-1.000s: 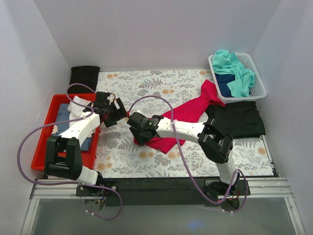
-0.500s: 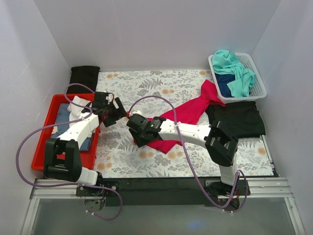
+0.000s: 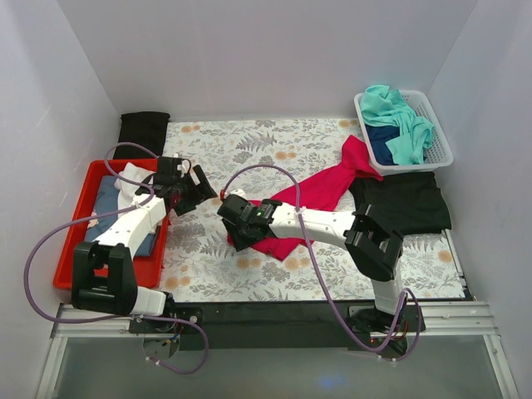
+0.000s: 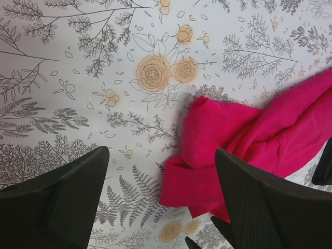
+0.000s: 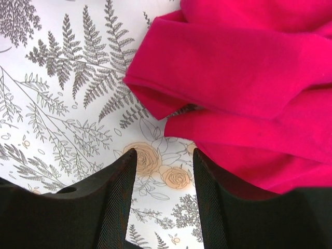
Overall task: Fold and stack the t-shirts
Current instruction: Flatten out the tshirt
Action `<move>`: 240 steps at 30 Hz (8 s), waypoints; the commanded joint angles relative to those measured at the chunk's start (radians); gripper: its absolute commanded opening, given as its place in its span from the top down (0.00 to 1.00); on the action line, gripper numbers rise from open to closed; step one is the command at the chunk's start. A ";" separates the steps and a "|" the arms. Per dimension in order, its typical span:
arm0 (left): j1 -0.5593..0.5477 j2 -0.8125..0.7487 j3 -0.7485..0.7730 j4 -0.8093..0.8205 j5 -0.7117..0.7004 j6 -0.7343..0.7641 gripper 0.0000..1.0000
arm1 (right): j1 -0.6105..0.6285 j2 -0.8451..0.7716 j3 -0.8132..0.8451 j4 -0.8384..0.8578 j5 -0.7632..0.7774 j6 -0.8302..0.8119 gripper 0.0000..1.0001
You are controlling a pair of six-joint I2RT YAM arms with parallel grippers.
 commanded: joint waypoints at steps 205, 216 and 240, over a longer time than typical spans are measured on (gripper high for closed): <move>-0.203 0.012 0.863 0.071 -0.690 0.134 1.00 | -0.964 -0.342 0.774 0.253 -0.146 -0.402 0.99; -0.080 0.118 1.132 -0.023 -0.587 0.175 1.00 | -0.982 -0.359 0.843 0.266 -0.152 -0.425 0.99; -0.080 -0.160 0.986 -0.057 -0.494 0.244 1.00 | -0.982 -0.608 0.789 0.339 -0.128 -0.521 0.99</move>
